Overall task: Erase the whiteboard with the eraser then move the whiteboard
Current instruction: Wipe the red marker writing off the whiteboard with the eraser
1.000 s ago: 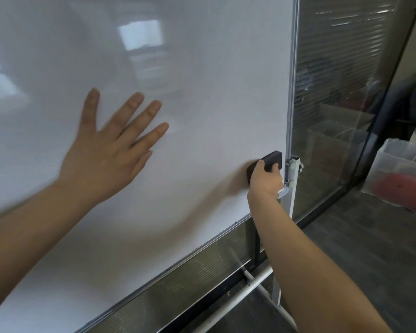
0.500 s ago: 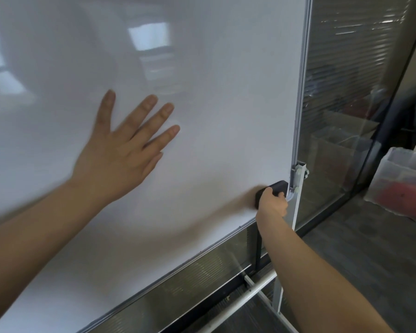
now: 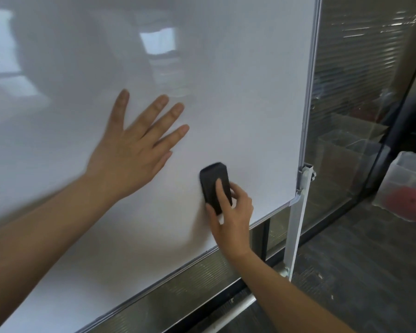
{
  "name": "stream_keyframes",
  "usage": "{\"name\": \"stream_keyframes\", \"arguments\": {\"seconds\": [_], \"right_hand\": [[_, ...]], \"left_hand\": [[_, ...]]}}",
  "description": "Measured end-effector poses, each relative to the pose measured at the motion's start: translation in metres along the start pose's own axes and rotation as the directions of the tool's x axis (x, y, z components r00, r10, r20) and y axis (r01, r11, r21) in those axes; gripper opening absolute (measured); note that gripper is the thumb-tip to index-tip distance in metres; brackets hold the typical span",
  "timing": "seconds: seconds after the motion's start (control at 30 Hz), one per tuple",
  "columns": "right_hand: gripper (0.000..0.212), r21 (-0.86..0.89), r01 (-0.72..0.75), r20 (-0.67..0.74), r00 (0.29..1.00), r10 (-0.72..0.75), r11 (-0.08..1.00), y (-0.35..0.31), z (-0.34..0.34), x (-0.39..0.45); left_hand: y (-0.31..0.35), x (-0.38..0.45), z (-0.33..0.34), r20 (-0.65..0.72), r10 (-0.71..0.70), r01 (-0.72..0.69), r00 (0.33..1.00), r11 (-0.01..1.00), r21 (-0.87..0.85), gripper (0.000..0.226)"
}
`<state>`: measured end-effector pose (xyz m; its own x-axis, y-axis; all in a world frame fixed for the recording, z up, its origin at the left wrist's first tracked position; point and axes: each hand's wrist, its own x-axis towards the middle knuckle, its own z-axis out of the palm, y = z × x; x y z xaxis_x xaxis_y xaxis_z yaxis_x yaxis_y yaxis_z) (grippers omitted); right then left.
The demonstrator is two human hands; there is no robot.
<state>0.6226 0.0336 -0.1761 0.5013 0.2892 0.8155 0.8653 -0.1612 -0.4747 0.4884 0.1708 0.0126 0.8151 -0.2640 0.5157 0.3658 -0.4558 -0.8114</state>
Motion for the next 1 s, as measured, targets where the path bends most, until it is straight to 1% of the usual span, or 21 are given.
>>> {"name": "stream_keyframes", "arguments": {"seconds": [0.03, 0.07, 0.1, 0.13, 0.17, 0.2, 0.23, 0.27, 0.3, 0.33, 0.47, 0.53, 0.63, 0.7, 0.77, 0.83, 0.87, 0.9, 1.0], "right_hand": [[0.064, -0.015, 0.074, 0.003, 0.997, -0.074, 0.997, 0.008, -0.001, -0.003], [0.060, -0.021, 0.101, -0.008, 0.995, -0.101, 0.995, 0.017, -0.002, -0.002], [0.058, -0.023, 0.080, -0.033, 0.996, -0.081, 0.996, 0.024, -0.003, 0.002], [0.057, -0.003, 0.003, -0.075, 0.997, -0.003, 1.000, 0.031, -0.003, 0.009], [0.057, 0.045, -0.134, -0.117, 0.983, 0.138, 0.990, 0.036, -0.003, 0.017], [0.057, 0.110, -0.297, -0.147, 0.939, 0.311, 0.948, 0.041, -0.005, 0.026], [0.056, 0.165, -0.443, -0.155, 0.870, 0.467, 0.881, 0.046, -0.007, 0.035], [0.054, 0.187, -0.548, -0.156, 0.803, 0.575, 0.816, 0.051, -0.010, 0.042], [0.053, 0.175, -0.611, -0.154, 0.758, 0.634, 0.772, 0.055, -0.012, 0.047], [0.053, 0.153, -0.642, -0.150, 0.737, 0.659, 0.752, 0.059, -0.015, 0.048], [0.053, 0.109, -0.643, -0.138, 0.746, 0.652, 0.758, 0.059, -0.014, 0.046], [0.053, 0.091, -0.664, -0.143, 0.729, 0.669, 0.742, 0.057, -0.013, 0.046], [0.053, 0.054, -0.646, -0.147, 0.749, 0.646, 0.761, 0.052, -0.015, 0.047], [0.053, 0.033, -0.655, -0.130, 0.746, 0.653, 0.755, 0.055, -0.020, 0.050], [0.055, 0.037, -0.669, -0.121, 0.735, 0.668, 0.743, 0.051, -0.021, 0.054], [0.065, 0.051, -0.680, -0.144, 0.720, 0.679, 0.731, 0.041, -0.022, 0.056], [0.069, 0.070, -0.665, -0.165, 0.728, 0.666, 0.744, 0.030, -0.021, 0.057], [0.069, 0.096, -0.637, -0.191, 0.743, 0.642, 0.765, 0.018, -0.019, 0.058], [0.054, 0.128, -0.536, -0.221, 0.805, 0.551, 0.835, -0.023, -0.011, 0.065]], "left_hand": [[0.000, 0.000, -0.001, 0.001, 0.002, -0.002, 1.000, 1.000, 0.006, 0.052], [0.001, 0.001, -0.001, 0.000, 0.004, -0.004, 1.000, 1.000, 0.008, 0.052], [0.003, 0.003, -0.002, -0.003, 0.007, -0.007, 1.000, 1.000, 0.005, 0.052], [0.004, 0.004, -0.003, -0.007, 0.011, -0.011, 1.000, 1.000, 0.004, 0.051], [0.005, 0.005, -0.003, -0.011, 0.015, -0.015, 1.000, 1.000, 0.007, 0.051], [0.006, 0.006, -0.003, -0.016, 0.018, -0.018, 1.000, 1.000, 0.010, 0.051], [0.006, 0.007, -0.003, -0.020, 0.020, -0.020, 1.000, 1.000, 0.016, 0.051], [0.006, 0.007, -0.004, -0.022, 0.018, -0.017, 1.000, 1.000, 0.023, 0.051], [0.006, 0.006, -0.004, -0.021, 0.015, -0.014, 1.000, 1.000, 0.027, 0.051], [0.007, 0.005, -0.003, -0.021, 0.012, -0.011, 1.000, 0.999, 0.030, 0.051], [0.004, 0.003, -0.005, -0.014, -0.003, 0.003, 1.000, 1.000, 0.030, 0.050], [0.004, 0.003, -0.009, -0.014, 0.003, -0.002, 1.000, 1.000, 0.011, 0.050], [-0.008, -0.003, -0.024, -0.008, 0.056, -0.057, 0.998, 0.995, -0.082, 0.048], [-0.034, -0.008, -0.036, -0.036, 0.071, -0.076, 0.997, 0.985, -0.157, 0.046], [-0.076, -0.023, -0.053, -0.082, -0.006, -0.007, 0.997, 0.989, -0.146, 0.046], [-0.122, -0.041, -0.067, -0.096, -0.115, 0.108, 0.989, 0.991, -0.077, 0.046], [-0.143, -0.052, -0.075, -0.096, -0.161, 0.159, 0.982, 0.987, -0.030, 0.046], [-0.163, -0.064, -0.083, -0.098, -0.201, 0.203, 0.975, 0.979, 0.014, 0.046], [-0.211, -0.094, -0.108, -0.106, -0.327, 0.338, 0.939, 0.935, 0.103, 0.047]]}}
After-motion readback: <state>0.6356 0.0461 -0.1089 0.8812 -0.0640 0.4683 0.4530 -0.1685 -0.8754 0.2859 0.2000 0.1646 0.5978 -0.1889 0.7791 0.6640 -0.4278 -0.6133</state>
